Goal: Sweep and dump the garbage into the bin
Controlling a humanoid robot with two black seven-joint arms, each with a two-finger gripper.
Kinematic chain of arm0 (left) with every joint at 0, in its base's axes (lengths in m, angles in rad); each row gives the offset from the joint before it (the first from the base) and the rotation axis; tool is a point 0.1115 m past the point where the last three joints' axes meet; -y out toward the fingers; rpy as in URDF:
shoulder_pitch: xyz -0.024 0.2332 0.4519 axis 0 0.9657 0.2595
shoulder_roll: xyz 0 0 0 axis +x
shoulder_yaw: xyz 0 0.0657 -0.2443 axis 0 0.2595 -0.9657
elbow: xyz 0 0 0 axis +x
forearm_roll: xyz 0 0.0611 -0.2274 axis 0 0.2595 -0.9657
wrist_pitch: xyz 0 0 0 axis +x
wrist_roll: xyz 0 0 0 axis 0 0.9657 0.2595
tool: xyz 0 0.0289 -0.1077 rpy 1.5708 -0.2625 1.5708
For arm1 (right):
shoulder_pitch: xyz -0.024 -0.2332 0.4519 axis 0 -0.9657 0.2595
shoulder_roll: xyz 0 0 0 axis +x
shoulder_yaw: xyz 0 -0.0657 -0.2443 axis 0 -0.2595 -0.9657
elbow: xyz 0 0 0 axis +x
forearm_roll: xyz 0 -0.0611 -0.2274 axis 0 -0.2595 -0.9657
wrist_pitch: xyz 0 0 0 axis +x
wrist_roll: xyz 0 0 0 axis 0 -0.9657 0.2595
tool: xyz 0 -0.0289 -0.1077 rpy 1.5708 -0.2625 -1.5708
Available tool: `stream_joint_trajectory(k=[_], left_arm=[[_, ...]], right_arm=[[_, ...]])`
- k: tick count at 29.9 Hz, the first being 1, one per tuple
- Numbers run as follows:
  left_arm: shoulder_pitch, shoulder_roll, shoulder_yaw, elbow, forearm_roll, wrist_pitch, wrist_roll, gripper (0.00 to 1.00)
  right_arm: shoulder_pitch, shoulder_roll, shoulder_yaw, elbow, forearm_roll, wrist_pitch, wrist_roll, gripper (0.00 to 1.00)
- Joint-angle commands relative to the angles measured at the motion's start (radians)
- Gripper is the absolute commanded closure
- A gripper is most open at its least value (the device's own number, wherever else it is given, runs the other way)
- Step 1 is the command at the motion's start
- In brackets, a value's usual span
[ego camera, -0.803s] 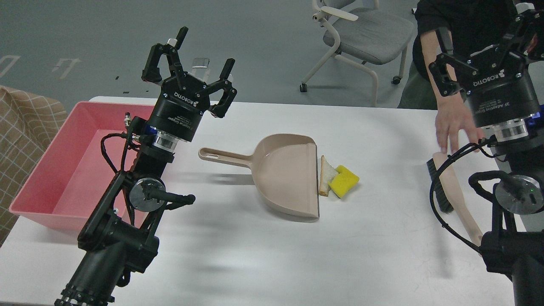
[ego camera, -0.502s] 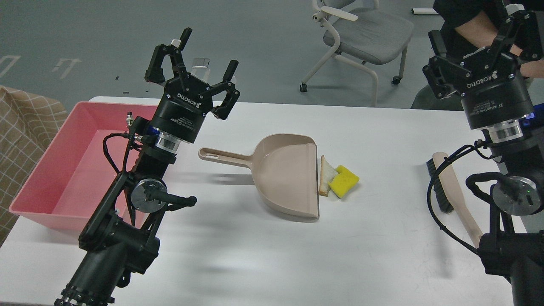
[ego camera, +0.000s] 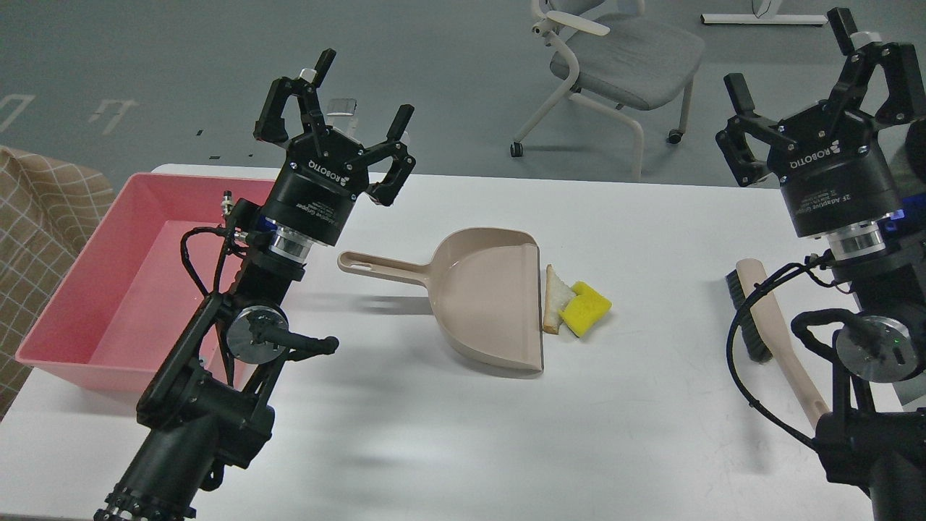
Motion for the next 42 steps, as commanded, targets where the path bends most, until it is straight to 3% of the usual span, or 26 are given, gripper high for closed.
stream_joint_trajectory(k=[1, 42], left_arm=[[-0.010, 0.001, 0.000, 0.000, 0.001, 0.000, 0.000, 0.02], [-0.006, 0.016, 0.044, -0.032, 0.068, 0.000, 0.000, 0.02]], right_arm=[[-0.002, 0.000, -0.001, 0.001, 0.000, 0.000, 0.000, 0.00], [-0.010, 0.000, -0.046, 0.013, -0.003, 0.000, 0.005, 0.00]])
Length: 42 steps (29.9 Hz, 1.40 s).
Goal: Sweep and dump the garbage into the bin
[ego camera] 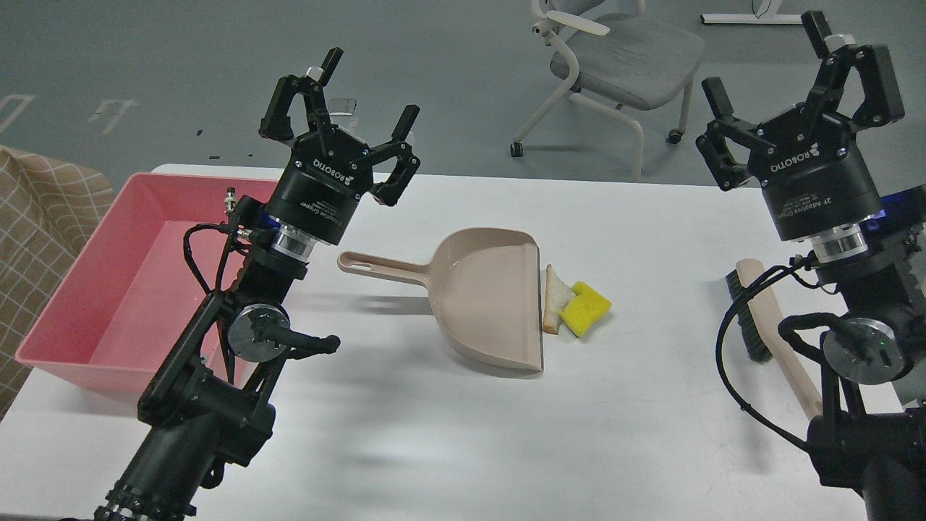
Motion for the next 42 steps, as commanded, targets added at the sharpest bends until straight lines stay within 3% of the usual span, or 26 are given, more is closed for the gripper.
stream_joint_trajectory(k=[1, 3, 6, 12, 13, 14, 16, 18, 20, 24, 32, 42], left_arm=[[0.000, 0.012, 0.030, -0.037, 0.088, 0.000, -0.010, 0.02], [0.003, 0.020, 0.044, -0.088, 0.223, 0.043, -0.018, 0.02], [0.004, 0.027, 0.111, -0.143, 0.426, 0.221, -0.033, 0.02], [-0.005, 0.099, 0.246, -0.169, 0.536, 0.456, -0.006, 0.02], [-0.006, 0.125, 0.278, -0.173, 0.553, 0.520, 0.019, 0.02], [-0.006, 0.126, 0.278, -0.173, 0.553, 0.521, 0.019, 0.02], [-0.005, 0.191, 0.329, -0.197, 0.588, 0.626, 0.115, 0.02], [0.006, 0.240, 0.346, -0.246, 0.604, 0.668, 0.181, 0.02], [0.040, 0.294, 0.347, -0.300, 0.605, 0.691, 0.203, 0.02], [0.174, 0.368, 0.327, -0.413, 0.613, 0.736, 0.208, 0.02], [0.337, 0.380, 0.327, -0.416, 0.647, 0.792, 0.204, 0.02], [0.377, 0.295, 0.343, -0.384, 0.653, 0.794, 0.200, 0.02]], right_arm=[[-0.002, 0.000, 0.000, -0.002, -0.002, 0.000, 0.000, 0.00], [-0.002, 0.000, 0.001, -0.002, -0.002, 0.000, 0.003, 0.00], [-0.002, 0.000, 0.001, -0.006, -0.002, 0.000, 0.005, 0.00], [-0.017, 0.000, 0.012, -0.006, -0.002, 0.000, 0.006, 0.00], [-0.017, 0.000, 0.014, -0.006, -0.002, 0.000, 0.006, 0.00], [-0.017, 0.000, 0.014, -0.006, -0.002, 0.000, 0.006, 0.00], [-0.025, 0.000, 0.018, -0.009, -0.002, 0.000, 0.008, 0.00], [-0.032, 0.000, 0.018, -0.011, -0.002, 0.000, 0.011, 0.00], [-0.036, 0.000, 0.020, -0.011, -0.002, 0.000, 0.011, 0.00], [-0.036, 0.000, 0.021, -0.009, -0.002, 0.000, 0.015, 0.00], [-0.036, 0.000, 0.031, -0.020, -0.002, 0.000, 0.017, 0.00], [-0.040, -0.028, 0.049, -0.023, -0.002, 0.000, 0.017, 0.00]])
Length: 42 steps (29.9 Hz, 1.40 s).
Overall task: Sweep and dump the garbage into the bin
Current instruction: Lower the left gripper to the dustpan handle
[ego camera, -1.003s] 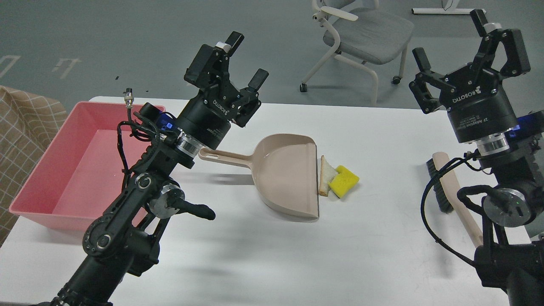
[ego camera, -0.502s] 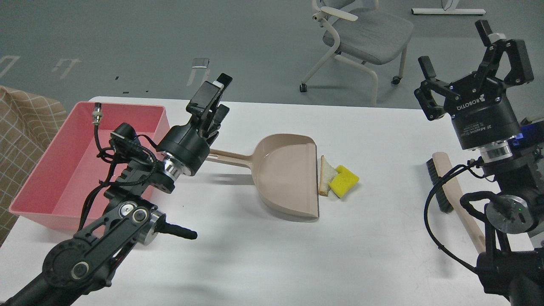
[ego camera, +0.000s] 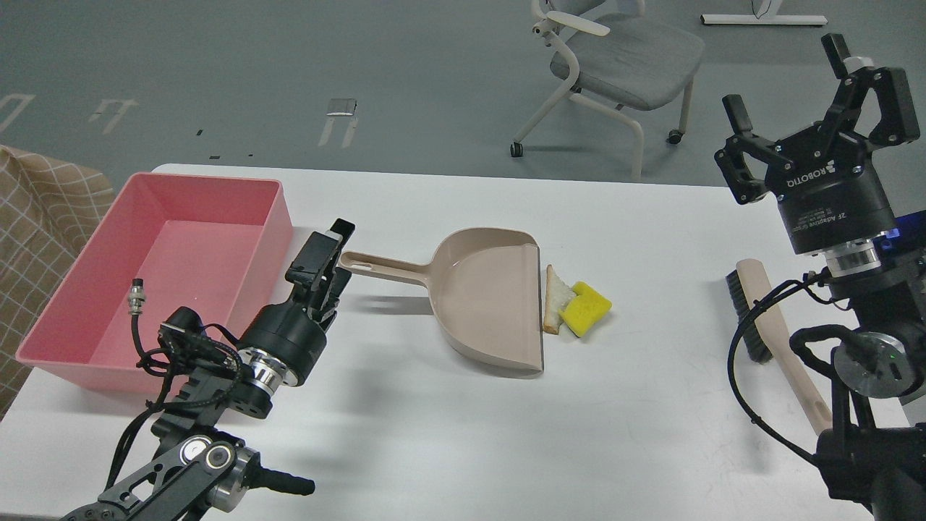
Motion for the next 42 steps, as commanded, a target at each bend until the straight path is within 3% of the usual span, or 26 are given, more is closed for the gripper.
stream_joint_trajectory(k=[1, 13, 18, 30, 42], left_arm=[[0.002, -0.031, 0.005, 0.047, 0.002, 0.000, -0.001, 0.02], [-0.003, -0.088, 0.011, 0.181, 0.001, 0.002, -0.001, 0.02], [-0.003, -0.094, 0.013, 0.175, 0.001, 0.002, -0.001, 0.02], [-0.052, -0.248, 0.013, 0.271, -0.001, 0.014, -0.002, 0.02], [-0.117, -0.245, 0.016, 0.370, 0.065, 0.052, -0.058, 0.02]], right_arm=[[-0.008, -0.012, 0.004, -0.002, 0.000, 0.000, 0.000, 0.00], [-0.017, -0.013, 0.016, -0.002, 0.000, 0.000, 0.000, 0.00], [-0.017, -0.012, 0.016, -0.009, 0.000, 0.000, 0.000, 0.00], [-0.028, -0.032, 0.022, -0.005, 0.001, 0.000, 0.000, 0.00], [-0.039, -0.039, 0.036, -0.002, 0.001, 0.000, 0.000, 0.00]])
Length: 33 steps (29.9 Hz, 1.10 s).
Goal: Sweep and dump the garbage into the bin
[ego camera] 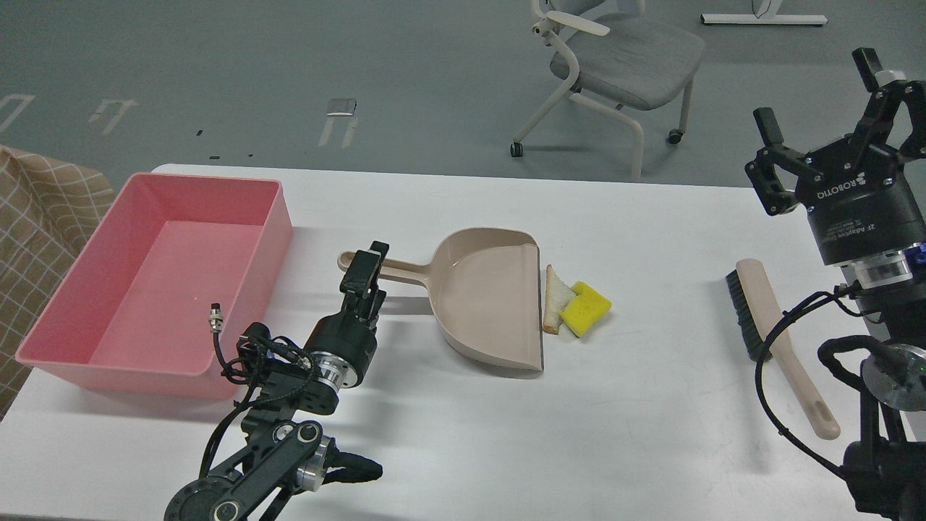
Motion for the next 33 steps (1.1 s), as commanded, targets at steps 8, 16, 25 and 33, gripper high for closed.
stream_joint_trajectory(k=[8, 16, 25, 33], left_arm=[[-0.012, 0.018, 0.075, 0.042, 0.043, 0.015, -0.006, 0.02], [-0.075, 0.007, 0.078, 0.112, 0.043, 0.037, -0.013, 0.02], [-0.101, 0.010, 0.080, 0.144, 0.041, 0.040, -0.031, 0.03], [-0.116, -0.002, 0.080, 0.192, 0.043, 0.040, -0.040, 0.04]], right_arm=[[-0.001, 0.001, -0.001, -0.005, 0.000, 0.000, 0.000, 0.00], [-0.003, 0.000, 0.003, -0.005, 0.000, 0.000, 0.000, 0.00], [-0.009, 0.000, 0.003, -0.006, 0.000, 0.000, 0.000, 0.00], [-0.009, -0.002, 0.004, -0.005, 0.000, 0.000, 0.000, 0.00]])
